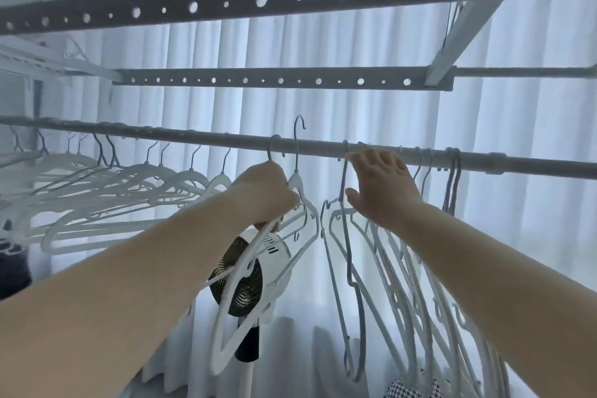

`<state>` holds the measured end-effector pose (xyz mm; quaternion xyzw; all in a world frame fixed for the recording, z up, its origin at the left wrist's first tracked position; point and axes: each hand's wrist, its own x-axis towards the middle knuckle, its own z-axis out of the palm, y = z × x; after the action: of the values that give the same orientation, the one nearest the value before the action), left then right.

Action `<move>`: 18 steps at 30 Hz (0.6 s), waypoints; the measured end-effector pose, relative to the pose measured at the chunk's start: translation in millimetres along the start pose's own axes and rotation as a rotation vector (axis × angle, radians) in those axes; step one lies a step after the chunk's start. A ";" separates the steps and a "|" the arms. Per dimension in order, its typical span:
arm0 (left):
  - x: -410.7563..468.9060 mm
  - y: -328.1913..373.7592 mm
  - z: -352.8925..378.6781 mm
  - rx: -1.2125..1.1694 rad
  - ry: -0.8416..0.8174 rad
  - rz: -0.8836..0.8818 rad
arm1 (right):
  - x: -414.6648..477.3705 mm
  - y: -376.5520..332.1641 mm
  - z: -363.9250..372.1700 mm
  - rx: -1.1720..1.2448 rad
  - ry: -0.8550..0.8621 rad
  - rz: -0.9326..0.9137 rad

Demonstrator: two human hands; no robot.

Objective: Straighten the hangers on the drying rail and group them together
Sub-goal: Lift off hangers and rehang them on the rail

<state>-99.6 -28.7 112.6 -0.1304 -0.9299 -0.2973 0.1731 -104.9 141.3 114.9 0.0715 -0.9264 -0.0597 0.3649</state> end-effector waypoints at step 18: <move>51.5 -9.7 37.5 0.073 -0.013 -0.006 | 40.0 2.8 21.9 -0.015 0.030 -0.020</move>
<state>-158.8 -6.7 99.6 -0.1230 -0.9416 -0.2630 0.1707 -149.0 138.3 126.2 0.0788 -0.9195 -0.0693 0.3789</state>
